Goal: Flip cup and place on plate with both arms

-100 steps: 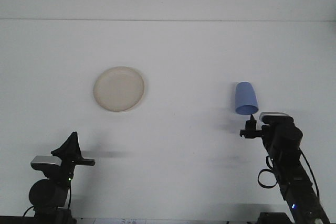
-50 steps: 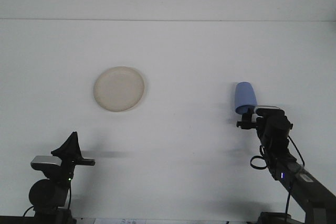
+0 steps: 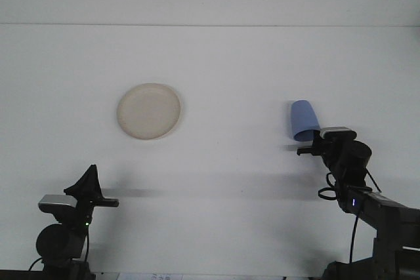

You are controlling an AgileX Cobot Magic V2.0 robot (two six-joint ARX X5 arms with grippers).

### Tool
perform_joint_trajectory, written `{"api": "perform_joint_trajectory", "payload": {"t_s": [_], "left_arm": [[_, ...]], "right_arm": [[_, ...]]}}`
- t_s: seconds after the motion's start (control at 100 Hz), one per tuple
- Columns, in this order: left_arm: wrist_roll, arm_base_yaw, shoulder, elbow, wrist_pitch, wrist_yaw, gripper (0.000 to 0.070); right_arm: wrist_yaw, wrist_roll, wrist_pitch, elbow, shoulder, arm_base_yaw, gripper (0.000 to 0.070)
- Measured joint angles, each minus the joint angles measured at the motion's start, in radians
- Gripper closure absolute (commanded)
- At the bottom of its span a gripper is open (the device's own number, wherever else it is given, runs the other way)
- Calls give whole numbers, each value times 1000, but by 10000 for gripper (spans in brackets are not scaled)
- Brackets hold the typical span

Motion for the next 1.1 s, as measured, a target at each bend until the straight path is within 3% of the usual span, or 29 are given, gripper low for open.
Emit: {"api": "perform_joint_trajectory", "payload": {"t_s": [0.28, 0.48, 0.75, 1.1], "left_arm": [[0, 0, 0, 0, 0, 0, 688], [0, 0, 0, 0, 0, 0, 688], [0, 0, 0, 0, 0, 0, 688], [0, 0, 0, 0, 0, 0, 688]], "right_arm": [[64, -6, -357, 27, -298, 192, 700], [147, -43, -933, 337, -493, 432, 700], [161, -76, -1707, 802, -319, 697, 700], [172, -85, -2003, 1006, -43, 868, 700]]}}
